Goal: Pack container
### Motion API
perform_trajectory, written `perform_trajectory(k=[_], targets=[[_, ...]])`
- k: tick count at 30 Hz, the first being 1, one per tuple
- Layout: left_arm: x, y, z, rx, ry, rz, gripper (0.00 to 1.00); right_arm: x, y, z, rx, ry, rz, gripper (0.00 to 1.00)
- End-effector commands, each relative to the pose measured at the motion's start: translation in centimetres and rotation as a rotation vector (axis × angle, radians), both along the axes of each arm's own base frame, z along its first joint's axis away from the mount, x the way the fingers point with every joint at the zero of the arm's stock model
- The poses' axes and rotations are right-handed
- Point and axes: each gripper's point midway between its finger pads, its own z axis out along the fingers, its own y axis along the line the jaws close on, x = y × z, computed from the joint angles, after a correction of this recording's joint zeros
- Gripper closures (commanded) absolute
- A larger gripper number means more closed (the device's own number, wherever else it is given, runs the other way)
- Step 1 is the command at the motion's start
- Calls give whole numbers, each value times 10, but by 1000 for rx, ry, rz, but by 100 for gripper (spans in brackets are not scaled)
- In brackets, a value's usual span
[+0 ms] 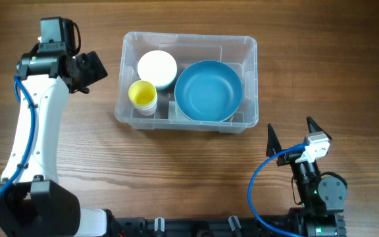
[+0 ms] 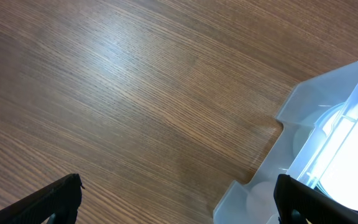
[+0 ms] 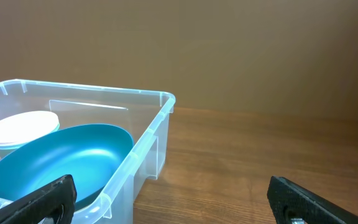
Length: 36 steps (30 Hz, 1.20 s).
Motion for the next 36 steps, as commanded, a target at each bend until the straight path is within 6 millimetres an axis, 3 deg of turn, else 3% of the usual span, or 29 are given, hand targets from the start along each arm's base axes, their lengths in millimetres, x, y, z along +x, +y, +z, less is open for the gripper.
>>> perform_trajectory(k=[1,4,7,10,13,18,23,29,36], targets=[[2,2,8,-2,-26,9,0,-1,4,1,-11,-14,24,0],[1,1,11,-1,-33,9,0,-1,4,1,-11,-14,24,0],[-3,1,30,2,-85,8,0,-1,4,1,-11,-14,24,0],[-14,0,63,8,-180,7,0,-1,4,1,-11,-14,24,0],[-36,-1,113,17,-327,7,0,-1,4,1,-11,-14,24,0],[-106,-6,203,37,-635,6,0,-1,4,1,-11,-14,24,0],[-183,-15,260,46,-895,-10,0,-1,4,1,-11,-14,24,0],[-266,-29,294,11,-1145,-86,0,-1,4,1,-11,-14,24,0],[-335,-27,300,0,-1316,-101,0,-1,4,1,-11,-14,24,0]])
